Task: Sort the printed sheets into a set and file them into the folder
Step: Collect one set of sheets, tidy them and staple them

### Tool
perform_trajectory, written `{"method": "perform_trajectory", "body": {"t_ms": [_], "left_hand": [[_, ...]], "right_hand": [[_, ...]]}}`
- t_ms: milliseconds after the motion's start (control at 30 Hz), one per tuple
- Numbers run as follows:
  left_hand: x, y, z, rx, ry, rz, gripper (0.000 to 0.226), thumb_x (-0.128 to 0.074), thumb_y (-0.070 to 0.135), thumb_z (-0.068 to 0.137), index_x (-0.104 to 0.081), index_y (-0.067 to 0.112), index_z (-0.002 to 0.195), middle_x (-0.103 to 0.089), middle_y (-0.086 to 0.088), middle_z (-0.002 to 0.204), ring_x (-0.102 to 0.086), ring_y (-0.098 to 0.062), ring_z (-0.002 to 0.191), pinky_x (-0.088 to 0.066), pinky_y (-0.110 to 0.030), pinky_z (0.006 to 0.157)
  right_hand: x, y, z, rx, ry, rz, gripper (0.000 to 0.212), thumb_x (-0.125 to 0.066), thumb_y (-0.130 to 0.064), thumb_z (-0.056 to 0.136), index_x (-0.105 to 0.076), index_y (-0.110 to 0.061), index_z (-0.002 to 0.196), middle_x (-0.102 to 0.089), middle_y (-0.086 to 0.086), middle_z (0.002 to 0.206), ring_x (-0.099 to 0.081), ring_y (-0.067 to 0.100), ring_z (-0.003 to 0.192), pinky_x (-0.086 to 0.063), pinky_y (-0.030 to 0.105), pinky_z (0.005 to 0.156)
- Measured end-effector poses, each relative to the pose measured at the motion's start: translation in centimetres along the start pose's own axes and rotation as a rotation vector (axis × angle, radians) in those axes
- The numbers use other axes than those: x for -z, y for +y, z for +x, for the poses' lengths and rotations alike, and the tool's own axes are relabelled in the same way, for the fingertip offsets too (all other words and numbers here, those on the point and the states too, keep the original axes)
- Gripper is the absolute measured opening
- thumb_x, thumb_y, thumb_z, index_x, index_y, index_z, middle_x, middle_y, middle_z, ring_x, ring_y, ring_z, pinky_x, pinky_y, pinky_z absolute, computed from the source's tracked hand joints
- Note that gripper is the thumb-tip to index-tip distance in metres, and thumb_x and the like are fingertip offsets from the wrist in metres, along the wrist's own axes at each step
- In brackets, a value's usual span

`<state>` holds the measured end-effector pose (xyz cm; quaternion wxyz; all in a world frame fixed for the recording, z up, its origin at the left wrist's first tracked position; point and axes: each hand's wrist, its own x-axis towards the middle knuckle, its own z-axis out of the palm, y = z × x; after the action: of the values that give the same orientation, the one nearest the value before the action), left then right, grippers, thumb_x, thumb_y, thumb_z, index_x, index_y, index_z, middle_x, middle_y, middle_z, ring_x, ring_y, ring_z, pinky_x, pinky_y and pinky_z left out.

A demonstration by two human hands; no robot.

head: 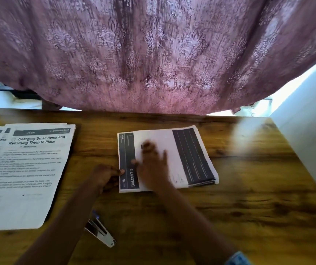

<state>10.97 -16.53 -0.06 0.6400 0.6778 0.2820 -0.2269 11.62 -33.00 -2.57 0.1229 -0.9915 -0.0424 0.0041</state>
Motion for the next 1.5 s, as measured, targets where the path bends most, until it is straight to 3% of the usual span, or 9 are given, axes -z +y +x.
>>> {"method": "perform_trajectory", "body": {"t_ms": [67,233,367,500,600,1233,1367,1433,1500], "left_hand": [[-0.1,0.0,-0.1,0.001,0.013,-0.001,0.006,-0.066,-0.003,0.084,-0.062,0.000,0.082,-0.068,-0.012,0.081,-0.065,-0.022,0.072,-0.056,-0.025,0.051],[-0.2,0.1,-0.5,-0.004,0.002,0.019,0.006,-0.066,-0.001,0.085,-0.062,0.002,0.082,-0.069,-0.008,0.078,-0.066,-0.019,0.070,-0.054,-0.022,0.046],[-0.2,0.1,-0.6,0.001,0.001,0.024,0.006,-0.067,0.000,0.084,-0.062,0.001,0.087,-0.069,-0.012,0.084,-0.066,-0.022,0.075,-0.053,-0.028,0.057],[-0.1,0.3,-0.7,-0.002,-0.005,0.035,0.007,-0.068,0.001,0.084,-0.062,0.001,0.089,-0.069,-0.012,0.086,-0.067,-0.022,0.076,-0.052,-0.030,0.059],[0.0,0.2,-0.6,-0.005,-0.002,0.039,0.006,-0.067,0.001,0.085,-0.062,0.001,0.088,-0.068,-0.012,0.087,-0.066,-0.022,0.077,-0.054,-0.029,0.058],[2.0,-1.8,-2.8,0.014,-0.127,0.179,0.017,-0.079,0.006,0.073,-0.070,0.001,0.086,-0.073,-0.014,0.074,-0.071,-0.016,0.060,-0.055,-0.022,0.049],[1.9,-1.7,-2.8,-0.005,-0.144,0.153,0.010,-0.077,0.003,0.075,-0.069,0.001,0.081,-0.072,-0.011,0.067,-0.069,-0.014,0.055,-0.054,-0.020,0.046],[1.8,-1.7,-2.7,0.001,-0.156,0.143,0.007,-0.075,0.001,0.077,-0.068,0.002,0.078,-0.071,-0.009,0.062,-0.068,-0.013,0.051,-0.053,-0.020,0.045],[1.9,-1.7,-2.6,0.004,-0.161,0.135,0.005,-0.072,0.001,0.079,-0.067,0.002,0.079,-0.070,-0.007,0.061,-0.067,-0.012,0.050,-0.054,-0.020,0.046]], "right_hand": [[-1.2,-0.6,-2.4,0.024,-0.077,-0.007,0.073,-0.013,-0.057,0.094,-0.004,-0.014,0.152,-0.002,0.005,0.160,-0.001,0.020,0.148,0.000,0.052,0.115],[0.7,10.1,-3.9,-0.277,0.035,-0.052,0.076,-0.006,-0.063,0.092,0.001,-0.017,0.152,0.000,0.004,0.160,0.000,0.020,0.147,0.001,0.046,0.117],[2.6,12.4,-4.0,-0.427,0.006,-0.055,0.072,-0.020,-0.054,0.098,0.000,-0.012,0.152,0.000,0.008,0.160,0.004,0.021,0.147,0.009,0.047,0.116],[2.8,6.8,-2.7,-0.145,0.072,-0.070,0.072,-0.032,-0.044,0.099,0.005,-0.011,0.151,0.006,0.008,0.160,0.006,0.022,0.147,0.009,0.047,0.115],[1.2,2.4,-2.4,0.087,-0.062,-0.012,0.069,-0.019,-0.052,0.098,0.005,-0.016,0.151,0.008,0.001,0.160,0.010,0.016,0.146,0.012,0.046,0.114],[-0.8,2.1,-2.6,0.068,-0.050,-0.026,0.072,-0.014,-0.058,0.094,0.001,-0.018,0.152,0.002,-0.001,0.160,0.006,0.014,0.147,0.008,0.046,0.117],[0.5,1.7,-3.3,0.084,0.095,0.140,0.057,-0.041,-0.042,0.098,-0.032,-0.014,0.146,-0.029,0.005,0.154,-0.024,0.024,0.143,-0.007,0.046,0.116],[1.9,0.2,-5.7,0.076,0.217,0.226,0.035,-0.051,-0.037,0.094,-0.056,-0.016,0.123,-0.055,0.007,0.130,-0.049,0.023,0.122,-0.027,0.040,0.108],[3.1,-3.0,-9.4,0.136,0.063,0.245,0.027,-0.054,-0.039,0.092,-0.058,-0.019,0.109,-0.059,0.003,0.113,-0.054,0.018,0.104,-0.041,0.034,0.094]]}}
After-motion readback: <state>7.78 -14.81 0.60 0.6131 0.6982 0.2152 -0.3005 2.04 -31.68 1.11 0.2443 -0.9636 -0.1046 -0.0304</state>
